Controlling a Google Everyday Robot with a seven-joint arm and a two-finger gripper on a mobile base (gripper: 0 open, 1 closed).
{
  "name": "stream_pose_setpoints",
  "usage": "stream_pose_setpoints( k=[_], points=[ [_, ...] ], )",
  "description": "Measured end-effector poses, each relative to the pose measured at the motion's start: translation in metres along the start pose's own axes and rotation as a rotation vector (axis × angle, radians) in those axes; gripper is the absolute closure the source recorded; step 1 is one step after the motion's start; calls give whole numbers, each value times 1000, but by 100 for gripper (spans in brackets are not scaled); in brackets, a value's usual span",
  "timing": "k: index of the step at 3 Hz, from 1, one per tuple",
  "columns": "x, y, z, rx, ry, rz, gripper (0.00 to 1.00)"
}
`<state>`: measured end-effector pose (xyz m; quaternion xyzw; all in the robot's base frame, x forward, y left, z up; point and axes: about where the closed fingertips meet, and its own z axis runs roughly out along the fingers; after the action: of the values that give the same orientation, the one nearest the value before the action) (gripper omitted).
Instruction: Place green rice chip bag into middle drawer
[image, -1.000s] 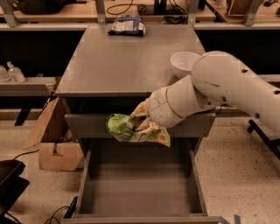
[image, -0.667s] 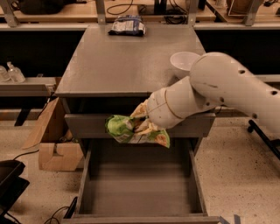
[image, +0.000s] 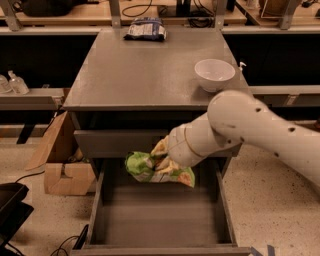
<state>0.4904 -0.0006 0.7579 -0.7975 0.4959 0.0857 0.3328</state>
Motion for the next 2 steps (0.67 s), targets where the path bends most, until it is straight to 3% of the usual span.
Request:
stream_pose_setpoints(
  k=[1, 2],
  points=[
    [51, 67, 52, -37, 52, 85, 100],
    [86, 91, 81, -25, 57, 130, 100]
  ],
)
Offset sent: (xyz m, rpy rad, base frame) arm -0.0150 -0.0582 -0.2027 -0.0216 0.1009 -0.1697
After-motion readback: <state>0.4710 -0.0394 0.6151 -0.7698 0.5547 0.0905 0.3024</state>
